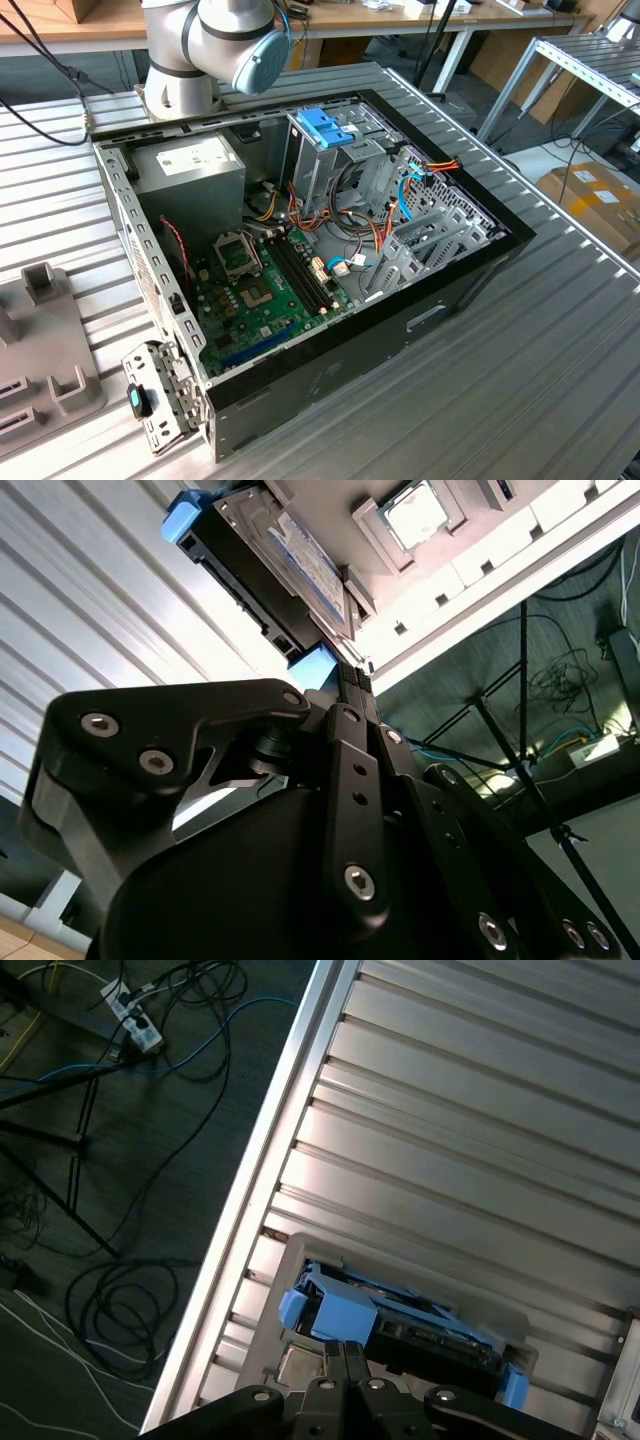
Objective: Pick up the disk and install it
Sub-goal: 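Pick up the disk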
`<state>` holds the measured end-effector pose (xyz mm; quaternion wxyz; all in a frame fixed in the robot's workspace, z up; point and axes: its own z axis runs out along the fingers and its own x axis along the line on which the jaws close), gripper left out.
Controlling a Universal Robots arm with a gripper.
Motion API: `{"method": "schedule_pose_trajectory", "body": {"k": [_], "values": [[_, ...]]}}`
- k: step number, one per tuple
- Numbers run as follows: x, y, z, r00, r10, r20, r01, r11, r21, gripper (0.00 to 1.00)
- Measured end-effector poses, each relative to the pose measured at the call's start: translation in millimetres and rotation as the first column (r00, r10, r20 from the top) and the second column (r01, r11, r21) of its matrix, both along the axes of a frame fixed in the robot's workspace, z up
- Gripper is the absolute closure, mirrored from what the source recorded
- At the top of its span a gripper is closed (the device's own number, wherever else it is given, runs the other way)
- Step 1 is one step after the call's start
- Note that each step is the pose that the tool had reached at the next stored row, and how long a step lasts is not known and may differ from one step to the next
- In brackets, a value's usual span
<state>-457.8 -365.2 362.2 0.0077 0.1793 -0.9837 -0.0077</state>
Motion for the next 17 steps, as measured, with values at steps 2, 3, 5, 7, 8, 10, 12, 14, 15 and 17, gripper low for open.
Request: {"method": "schedule_pose_trajectory", "body": {"k": [2,3,5,7,8,10,12,14,15,17], "values": [[0.0,0.0,0.0,0.9998,0.018,0.0,-0.018,0.9998,0.0,0.89],[0.0,0.0,0.0,0.9996,0.029,0.0,-0.029,0.9996,0.0,0.89],[0.0,0.0,0.0,0.9984,0.057,0.0,-0.057,0.9984,0.0,0.89],[0.0,0.0,0.0,0.996,0.089,0.0,-0.089,0.996,0.0,0.89],[0.0,0.0,0.0,0.9945,0.105,0.0,-0.105,0.9945,0.0,0.89],[0.0,0.0,0.0,0.9903,0.139,0.0,-0.139,0.9903,0.0,0.89],[0.0,0.0,0.0,0.984,0.178,0.0,-0.178,0.984,0.0,0.89],[0.0,0.0,-0.1,0.9744,0.225,0.0,-0.225,0.9744,0.0,0.89],[0.0,0.0,-0.1,0.9708,0.24,0.0,-0.24,0.9708,0.0,0.89],[0.0,0.0,-0.1,0.961,0.277,0.0,-0.277,0.961,0.0,0.89]]}}
